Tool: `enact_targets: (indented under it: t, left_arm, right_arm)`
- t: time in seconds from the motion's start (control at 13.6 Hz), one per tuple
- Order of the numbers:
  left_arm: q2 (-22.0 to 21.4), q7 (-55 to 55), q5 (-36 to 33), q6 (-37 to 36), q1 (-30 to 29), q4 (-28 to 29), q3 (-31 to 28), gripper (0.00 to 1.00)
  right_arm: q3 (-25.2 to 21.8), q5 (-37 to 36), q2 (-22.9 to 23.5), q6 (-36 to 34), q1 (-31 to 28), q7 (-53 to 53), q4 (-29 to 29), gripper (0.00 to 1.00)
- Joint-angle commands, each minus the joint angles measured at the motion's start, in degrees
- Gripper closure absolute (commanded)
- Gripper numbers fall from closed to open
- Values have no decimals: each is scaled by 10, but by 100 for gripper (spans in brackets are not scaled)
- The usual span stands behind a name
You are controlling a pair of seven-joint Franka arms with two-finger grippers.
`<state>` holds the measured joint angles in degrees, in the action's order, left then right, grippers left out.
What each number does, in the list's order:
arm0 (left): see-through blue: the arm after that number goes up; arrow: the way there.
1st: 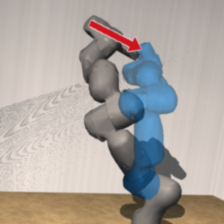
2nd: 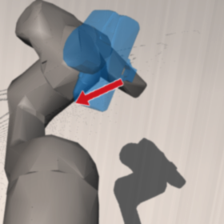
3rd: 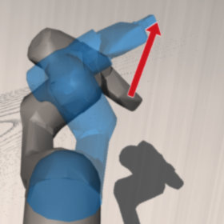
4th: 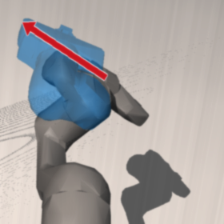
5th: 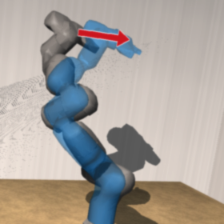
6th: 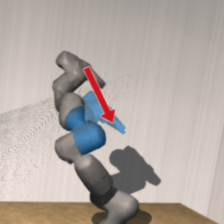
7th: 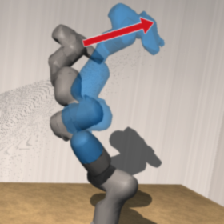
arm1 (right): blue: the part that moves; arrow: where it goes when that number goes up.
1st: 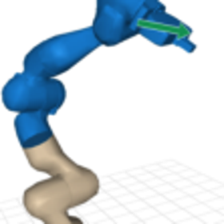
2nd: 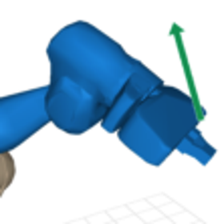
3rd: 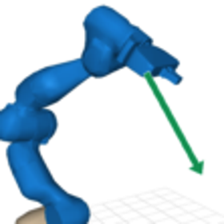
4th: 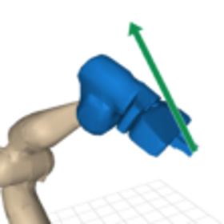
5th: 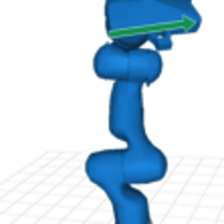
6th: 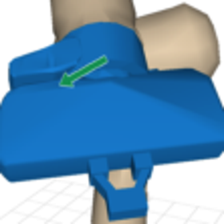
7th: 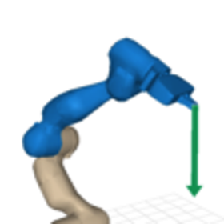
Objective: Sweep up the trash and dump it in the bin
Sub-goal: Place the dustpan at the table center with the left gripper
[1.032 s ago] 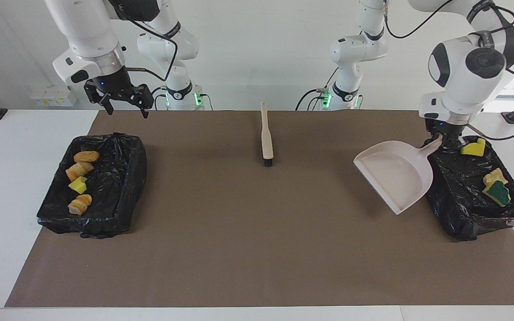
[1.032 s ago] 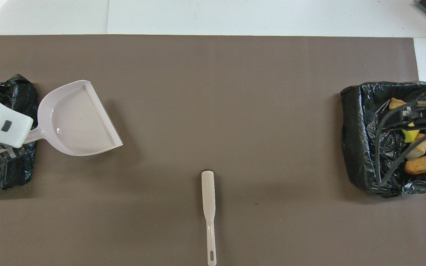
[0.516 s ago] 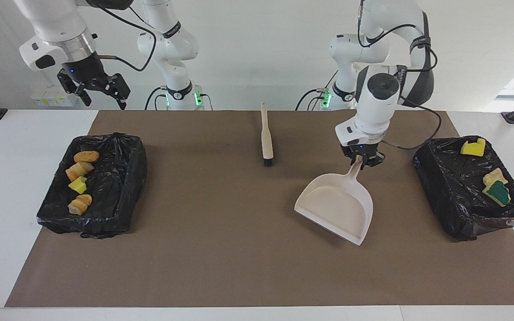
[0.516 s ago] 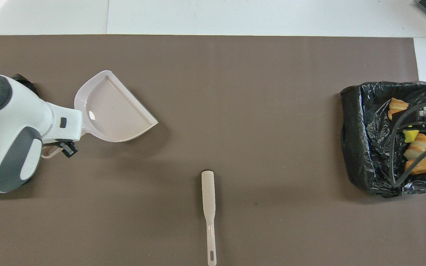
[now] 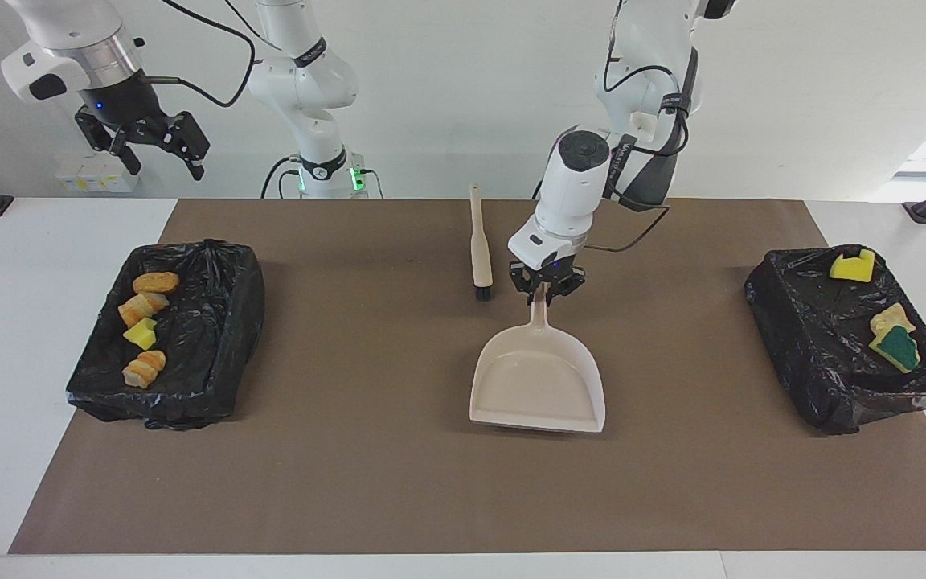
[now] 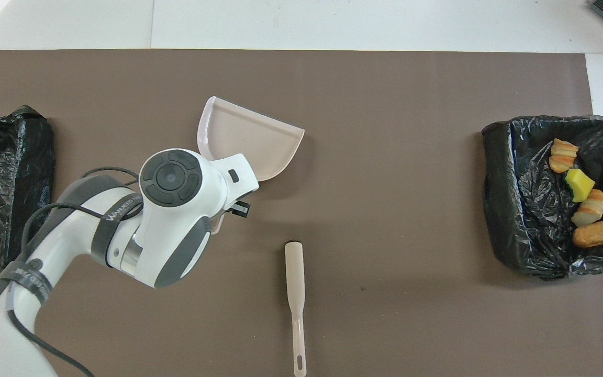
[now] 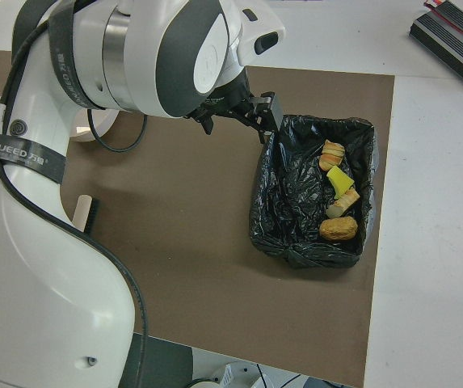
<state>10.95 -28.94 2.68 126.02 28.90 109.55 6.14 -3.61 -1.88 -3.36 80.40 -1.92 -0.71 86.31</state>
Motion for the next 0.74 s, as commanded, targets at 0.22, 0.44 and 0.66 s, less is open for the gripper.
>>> enact_targets:
  t: [0.22,0.44,0.66]
  left_arm:
    - [95,-132,9,-4,82,-91,-13,100]
    - [112,-129,4,-1,82,-91,-13,71]
    - [89,-127,2,-23,78,-91,-18,0]
  right_arm:
    - [-9,10,-21,8,9,-7,32,0]
    - [-3,9,-22,2,10,-7,33,0]
    - [-3,8,-20,5,9,-7,29,0]
